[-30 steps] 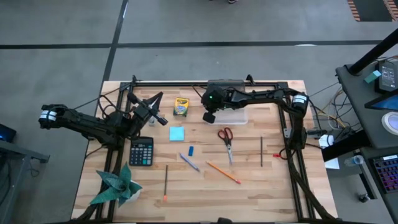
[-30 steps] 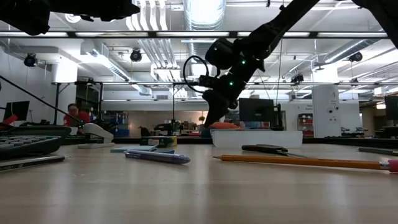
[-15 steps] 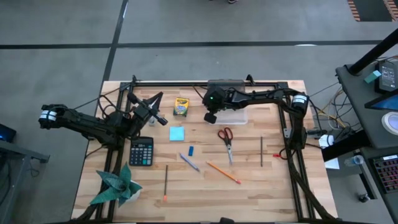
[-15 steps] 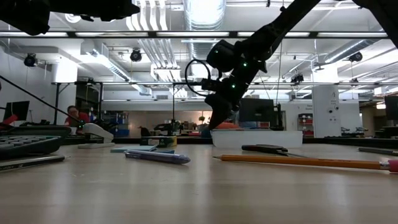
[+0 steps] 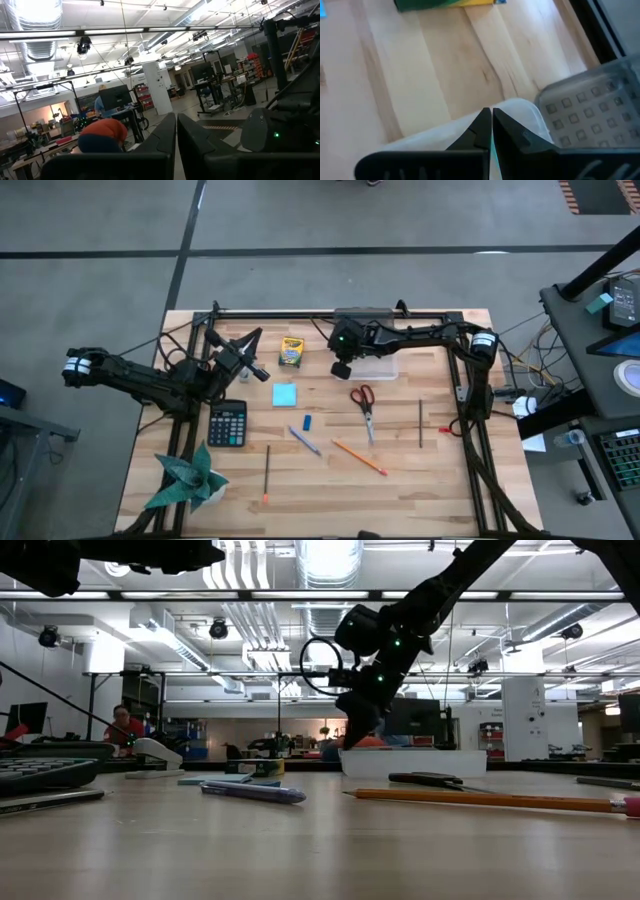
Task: Pack school essentials
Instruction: Put the blue pencil into the transparent supply box, then put the gray pen into the transparent supply box
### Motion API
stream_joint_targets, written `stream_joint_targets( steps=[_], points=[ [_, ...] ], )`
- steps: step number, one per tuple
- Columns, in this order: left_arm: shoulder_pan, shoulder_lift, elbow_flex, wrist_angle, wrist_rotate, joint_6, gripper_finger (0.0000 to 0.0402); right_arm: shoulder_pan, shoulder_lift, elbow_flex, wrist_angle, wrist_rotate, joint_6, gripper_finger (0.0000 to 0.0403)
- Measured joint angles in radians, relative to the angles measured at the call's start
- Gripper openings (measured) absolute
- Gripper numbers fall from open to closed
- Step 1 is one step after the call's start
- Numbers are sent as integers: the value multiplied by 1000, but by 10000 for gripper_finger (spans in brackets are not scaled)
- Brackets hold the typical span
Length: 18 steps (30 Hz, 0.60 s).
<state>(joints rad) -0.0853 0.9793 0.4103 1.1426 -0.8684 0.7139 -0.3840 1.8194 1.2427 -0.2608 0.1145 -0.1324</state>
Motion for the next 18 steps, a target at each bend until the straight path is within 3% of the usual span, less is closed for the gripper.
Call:
stream_joint_targets(
  steps=[9, 13, 18],
  points=[
    [0, 0, 0, 0, 0, 0, 0, 17, -27, 3, -44, 23, -10, 8],
    [0, 0, 0, -1, 0, 0, 0, 55, -121, -54, -46, 24, -11, 8],
    [0, 0, 0, -1, 0, 0, 0, 108, -289, -222, 56, 25, 2, 8]
  ],
)
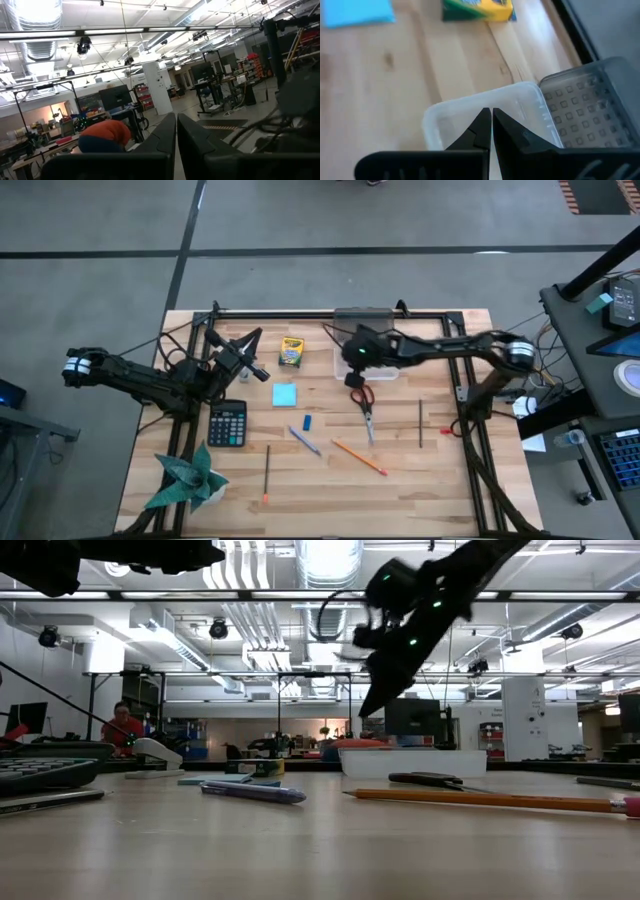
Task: Pack school essentials
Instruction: Put the gray pen into the transparent supply box
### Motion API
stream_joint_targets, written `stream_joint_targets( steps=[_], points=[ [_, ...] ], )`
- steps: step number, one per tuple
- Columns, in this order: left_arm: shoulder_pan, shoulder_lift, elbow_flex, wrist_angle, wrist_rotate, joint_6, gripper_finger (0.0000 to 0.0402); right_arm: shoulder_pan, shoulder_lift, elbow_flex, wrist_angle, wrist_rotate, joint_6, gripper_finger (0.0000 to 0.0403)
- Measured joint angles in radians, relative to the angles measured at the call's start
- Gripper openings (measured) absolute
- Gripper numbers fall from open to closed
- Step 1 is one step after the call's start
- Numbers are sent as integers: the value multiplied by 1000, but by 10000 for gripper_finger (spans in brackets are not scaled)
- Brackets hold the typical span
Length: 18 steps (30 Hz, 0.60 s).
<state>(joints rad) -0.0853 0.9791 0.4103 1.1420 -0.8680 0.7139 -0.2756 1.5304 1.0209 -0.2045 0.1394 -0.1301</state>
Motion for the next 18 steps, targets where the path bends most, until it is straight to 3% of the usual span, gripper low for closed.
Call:
stream_joint_targets(
  steps=[8, 11, 18],
  points=[
    [0, 0, 0, 1, 15, -27, 0, 95, -275, -331, 317, -10, -37, 8],
    [0, 0, 0, 0, 83, -40, 0, 128, -366, -421, 413, -9, -64, 8],
    [0, 0, 0, -6, 243, -250, 0, 212, -590, -594, 548, -9, -132, 9]
  ],
)
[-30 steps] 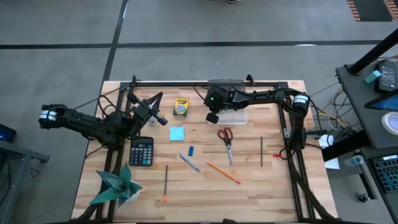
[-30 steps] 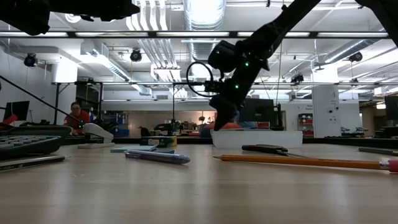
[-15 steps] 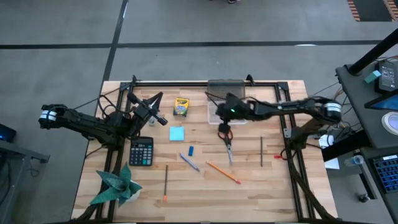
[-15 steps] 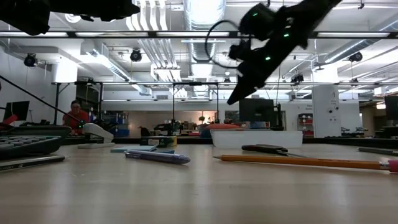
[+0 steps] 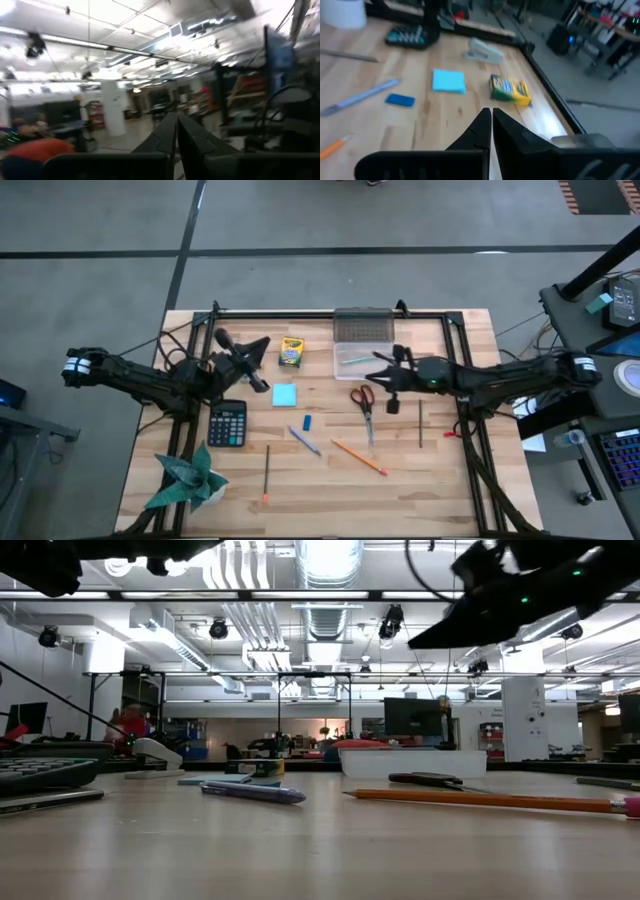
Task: Pack school essentials
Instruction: Put the gray pen into the transparent supply box
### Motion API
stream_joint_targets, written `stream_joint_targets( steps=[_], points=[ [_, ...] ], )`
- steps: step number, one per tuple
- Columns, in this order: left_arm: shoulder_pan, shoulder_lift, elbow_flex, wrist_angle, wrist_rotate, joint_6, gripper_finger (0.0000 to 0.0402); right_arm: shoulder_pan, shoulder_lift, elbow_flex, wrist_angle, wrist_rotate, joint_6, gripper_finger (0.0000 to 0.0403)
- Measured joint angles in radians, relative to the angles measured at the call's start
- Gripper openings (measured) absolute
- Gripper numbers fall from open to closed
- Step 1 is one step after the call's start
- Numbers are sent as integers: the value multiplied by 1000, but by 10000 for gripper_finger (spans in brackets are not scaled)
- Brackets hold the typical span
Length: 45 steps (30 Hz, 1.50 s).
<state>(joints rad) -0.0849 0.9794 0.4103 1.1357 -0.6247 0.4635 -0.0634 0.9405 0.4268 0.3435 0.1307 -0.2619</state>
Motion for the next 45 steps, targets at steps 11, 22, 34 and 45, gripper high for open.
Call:
stream_joint_targets(
  steps=[11, 22, 34, 45],
  points=[
    [0, 167, 44, -86, 3, -443, 0, 71, -292, -221, 148, -5, -29, 9],
    [0, 425, 391, -340, 2, -517, 0, 72, -410, -330, 298, -34, -64, 9],
    [19, 579, 892, -1258, 65, -642, 0, 72, -430, -330, 280, -34, -99, 9],
    [34, 638, 1063, -1631, 375, -660, 0, 72, -430, -330, 282, -33, -118, 9]
  ],
)
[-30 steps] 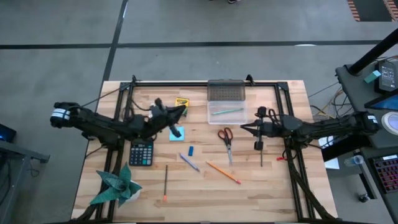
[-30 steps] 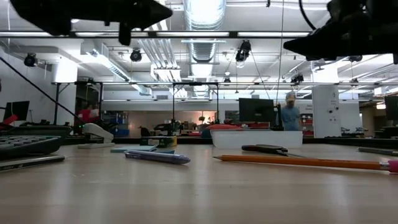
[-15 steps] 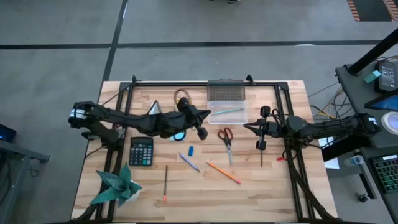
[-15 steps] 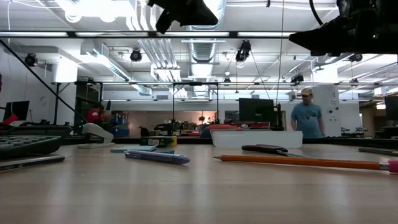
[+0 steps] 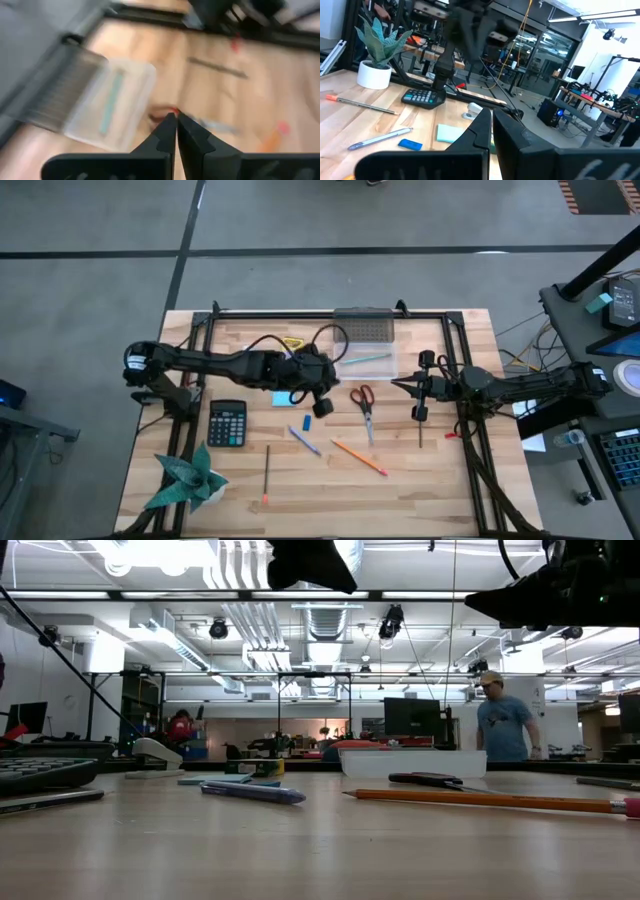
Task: Pack school essentials
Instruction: Put the gray pen into the transparent supply box
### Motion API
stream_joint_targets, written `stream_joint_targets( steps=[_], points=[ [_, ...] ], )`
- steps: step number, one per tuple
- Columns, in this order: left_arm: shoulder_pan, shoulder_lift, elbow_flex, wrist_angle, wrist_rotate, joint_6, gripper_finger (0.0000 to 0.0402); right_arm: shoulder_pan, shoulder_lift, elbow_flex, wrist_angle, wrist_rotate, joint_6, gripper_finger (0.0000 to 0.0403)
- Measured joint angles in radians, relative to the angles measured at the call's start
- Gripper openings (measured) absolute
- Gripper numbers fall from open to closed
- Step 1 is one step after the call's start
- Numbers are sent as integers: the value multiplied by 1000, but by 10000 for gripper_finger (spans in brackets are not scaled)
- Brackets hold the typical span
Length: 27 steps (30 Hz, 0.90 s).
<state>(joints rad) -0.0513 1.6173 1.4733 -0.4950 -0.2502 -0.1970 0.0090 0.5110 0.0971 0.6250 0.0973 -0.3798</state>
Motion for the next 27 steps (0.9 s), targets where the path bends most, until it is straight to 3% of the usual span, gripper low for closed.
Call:
stream_joint_targets(
  steps=[5, 8, 15, 27],
  points=[
    [-3, 1, -6, -143, 217, 1, 0, 0, 0, 0, 0, 0, -6, 9],
    [-18, 17, -6, -202, 251, 5, 0, 0, 0, 0, 0, 0, -6, 9],
    [-91, 108, 6, -346, 312, 170, 4, 0, 0, 0, -7, 8, -15, 9],
    [-163, 314, 9, -371, 312, 289, 123, -1, 0, 0, -23, 9, -26, 9]
  ],
)
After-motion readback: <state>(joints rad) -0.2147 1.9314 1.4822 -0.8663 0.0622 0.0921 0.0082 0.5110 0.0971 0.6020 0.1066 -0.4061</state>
